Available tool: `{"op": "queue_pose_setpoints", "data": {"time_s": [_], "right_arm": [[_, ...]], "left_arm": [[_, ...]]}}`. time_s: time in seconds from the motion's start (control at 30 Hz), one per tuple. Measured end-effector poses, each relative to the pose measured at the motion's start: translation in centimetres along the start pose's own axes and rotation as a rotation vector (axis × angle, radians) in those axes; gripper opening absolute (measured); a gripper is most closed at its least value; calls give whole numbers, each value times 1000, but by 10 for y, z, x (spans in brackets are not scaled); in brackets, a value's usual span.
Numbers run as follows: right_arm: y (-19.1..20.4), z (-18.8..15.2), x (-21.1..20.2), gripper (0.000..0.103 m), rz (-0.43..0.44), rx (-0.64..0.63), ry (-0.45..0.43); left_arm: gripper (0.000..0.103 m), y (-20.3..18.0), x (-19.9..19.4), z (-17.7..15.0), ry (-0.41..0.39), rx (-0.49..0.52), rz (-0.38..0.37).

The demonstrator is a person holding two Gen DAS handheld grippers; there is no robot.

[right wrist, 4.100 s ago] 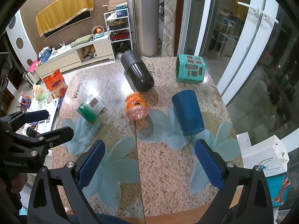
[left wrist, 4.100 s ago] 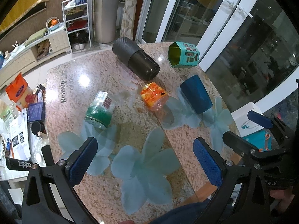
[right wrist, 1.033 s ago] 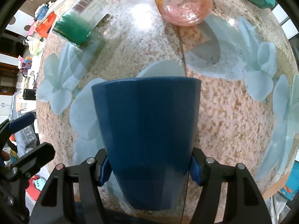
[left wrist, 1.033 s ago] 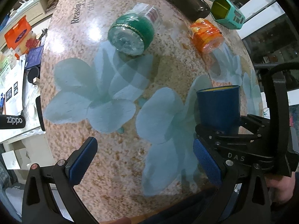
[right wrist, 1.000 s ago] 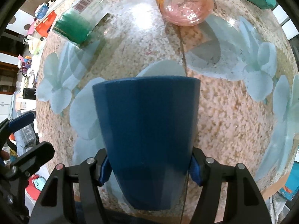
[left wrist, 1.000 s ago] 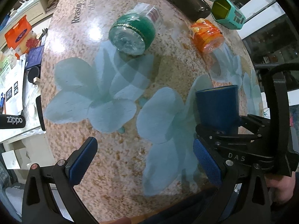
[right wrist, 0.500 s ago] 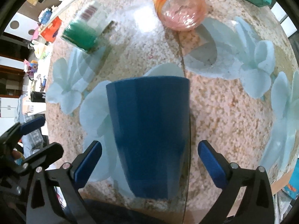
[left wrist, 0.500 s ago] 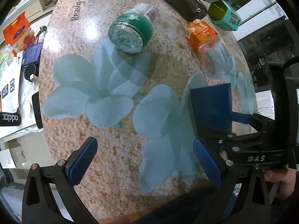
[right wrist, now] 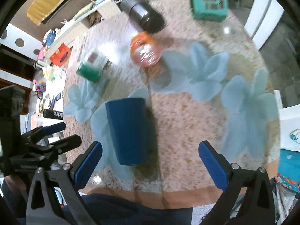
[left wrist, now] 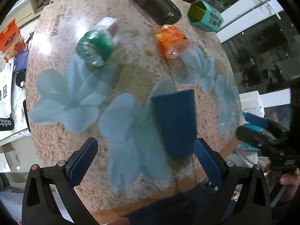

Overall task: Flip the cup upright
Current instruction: 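Open the right gripper while the left gripper approaches the blue cup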

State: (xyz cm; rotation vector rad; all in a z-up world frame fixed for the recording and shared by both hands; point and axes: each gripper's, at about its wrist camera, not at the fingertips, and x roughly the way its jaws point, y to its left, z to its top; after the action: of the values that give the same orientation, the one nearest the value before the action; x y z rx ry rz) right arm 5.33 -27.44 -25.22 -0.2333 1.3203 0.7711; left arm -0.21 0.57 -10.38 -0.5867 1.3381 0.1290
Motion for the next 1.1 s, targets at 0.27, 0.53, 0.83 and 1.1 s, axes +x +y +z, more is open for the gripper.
{"op": "queue_pose_setpoints", "data": {"time_s": [0.27, 0.53, 0.83, 1.1], "right_arm": [[-26, 6, -15, 103, 51, -26, -8], [-51, 10, -4, 103, 124, -84, 40], [-74, 23, 20, 103, 168, -149, 91], [-90, 35, 41, 103, 175, -155, 137]], "left_arm": [[103, -41, 18, 14, 14, -44, 40], [103, -50, 53, 28, 59, -125, 128], [103, -59, 94, 39, 113, -148, 203], [103, -60, 108, 47, 128, -168, 283]]}}
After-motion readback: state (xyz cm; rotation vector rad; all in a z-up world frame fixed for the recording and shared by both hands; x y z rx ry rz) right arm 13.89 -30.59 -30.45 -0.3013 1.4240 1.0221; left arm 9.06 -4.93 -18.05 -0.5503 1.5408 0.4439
